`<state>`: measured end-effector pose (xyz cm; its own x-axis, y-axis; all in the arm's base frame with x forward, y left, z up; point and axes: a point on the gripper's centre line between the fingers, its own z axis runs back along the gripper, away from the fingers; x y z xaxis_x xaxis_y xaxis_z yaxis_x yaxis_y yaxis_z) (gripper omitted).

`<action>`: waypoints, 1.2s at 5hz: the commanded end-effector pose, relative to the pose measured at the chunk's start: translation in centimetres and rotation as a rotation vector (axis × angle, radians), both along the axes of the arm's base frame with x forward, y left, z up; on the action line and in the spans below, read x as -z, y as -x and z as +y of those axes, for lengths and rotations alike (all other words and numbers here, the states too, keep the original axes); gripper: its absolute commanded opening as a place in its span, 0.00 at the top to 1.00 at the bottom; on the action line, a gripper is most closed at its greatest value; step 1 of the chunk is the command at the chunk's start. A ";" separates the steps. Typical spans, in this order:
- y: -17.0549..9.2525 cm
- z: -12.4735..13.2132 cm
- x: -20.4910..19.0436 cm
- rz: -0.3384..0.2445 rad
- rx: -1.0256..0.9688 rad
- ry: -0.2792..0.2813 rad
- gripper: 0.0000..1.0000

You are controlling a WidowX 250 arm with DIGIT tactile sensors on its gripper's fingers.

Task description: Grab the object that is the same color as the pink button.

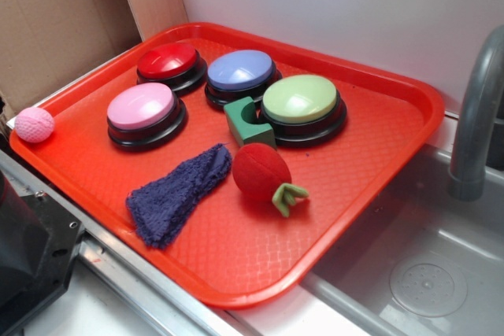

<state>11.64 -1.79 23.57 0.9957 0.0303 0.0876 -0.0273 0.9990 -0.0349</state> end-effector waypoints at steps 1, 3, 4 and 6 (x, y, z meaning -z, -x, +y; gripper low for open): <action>0.0 0.0 0.0 0.000 0.000 0.000 0.00; -0.9 3.1 3.3 -0.020 -0.125 -0.082 0.00; -1.1 6.0 5.6 -0.010 -0.200 -0.097 0.00; -0.7 11.1 10.2 -0.015 -0.274 -0.133 0.00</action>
<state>12.30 8.87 12.84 0.9518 0.2866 0.1091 -0.2966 0.9508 0.0897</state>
